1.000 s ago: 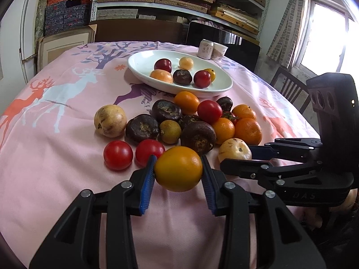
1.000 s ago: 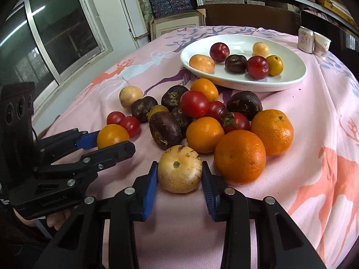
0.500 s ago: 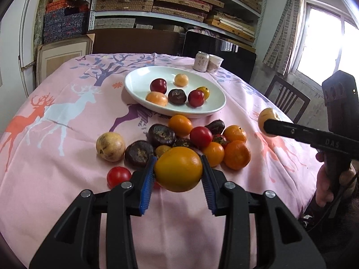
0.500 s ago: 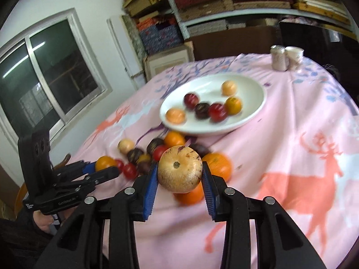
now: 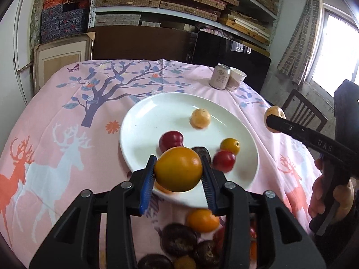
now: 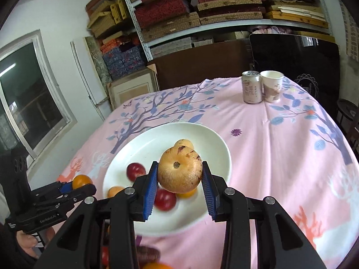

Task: Organize fruits
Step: 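Carry both held fruits over the white plate and open both tools, then grasp a red tomato with the left tool while the right tool grasps a large tangerine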

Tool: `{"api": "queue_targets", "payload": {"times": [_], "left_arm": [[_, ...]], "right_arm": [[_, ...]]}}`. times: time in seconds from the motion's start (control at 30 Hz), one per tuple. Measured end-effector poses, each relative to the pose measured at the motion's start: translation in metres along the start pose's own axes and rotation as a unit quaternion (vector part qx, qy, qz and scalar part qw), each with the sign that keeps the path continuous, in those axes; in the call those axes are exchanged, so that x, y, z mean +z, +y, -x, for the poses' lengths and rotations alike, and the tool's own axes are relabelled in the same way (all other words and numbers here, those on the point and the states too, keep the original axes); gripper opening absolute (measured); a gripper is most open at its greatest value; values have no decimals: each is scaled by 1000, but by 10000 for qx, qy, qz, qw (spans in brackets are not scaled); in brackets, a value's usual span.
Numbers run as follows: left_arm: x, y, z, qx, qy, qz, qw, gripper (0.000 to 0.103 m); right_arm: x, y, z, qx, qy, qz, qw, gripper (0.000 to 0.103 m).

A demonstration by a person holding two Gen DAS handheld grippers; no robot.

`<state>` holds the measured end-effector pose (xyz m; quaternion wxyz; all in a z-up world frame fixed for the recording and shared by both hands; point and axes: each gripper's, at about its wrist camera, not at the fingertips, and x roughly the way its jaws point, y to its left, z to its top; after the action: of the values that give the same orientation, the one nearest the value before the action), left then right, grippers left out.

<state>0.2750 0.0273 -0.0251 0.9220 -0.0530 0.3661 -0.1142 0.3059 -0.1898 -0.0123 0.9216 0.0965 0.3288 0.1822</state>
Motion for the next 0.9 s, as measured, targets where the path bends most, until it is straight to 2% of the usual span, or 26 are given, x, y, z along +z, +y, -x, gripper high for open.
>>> {"api": "queue_targets", "payload": {"times": [0.13,0.2,0.23,0.27,0.3,0.33,0.37,0.5,0.63,0.8,0.9], "left_arm": [[19,16,-38,36,334,383,9987,38],[21,18,-49,116,422,415,9982,38],[21,19,-52,141,428,430,9981,42],[21,20,-53,137,420,450,9980,46],[20,20,-51,155,372,475,9981,55],[20,21,-48,179,309,491,9982,64],[19,20,-43,196,216,507,9983,69],[14,17,-23,56,104,562,9984,71],[-12,5,7,-25,126,272,9995,71],[-63,-1,42,-28,298,-19,9996,73],[-90,-1,57,187,424,-286,9985,73]], "right_arm": [[7,13,-46,-39,224,219,9995,38],[5,16,-58,-53,280,273,9992,40],[3,17,-58,-97,226,288,9993,45],[1,17,-55,-183,139,299,9993,59],[-1,15,-49,-202,36,281,9994,65],[-1,14,-45,-187,-36,256,9995,65],[-1,10,-39,-166,-98,197,9996,65],[-7,0,-22,-23,-237,-49,9997,66],[-25,-4,1,28,-327,-51,9994,70],[-46,-14,26,4,-379,-170,9991,76],[-54,-19,33,-47,-373,-234,9990,77]]}}
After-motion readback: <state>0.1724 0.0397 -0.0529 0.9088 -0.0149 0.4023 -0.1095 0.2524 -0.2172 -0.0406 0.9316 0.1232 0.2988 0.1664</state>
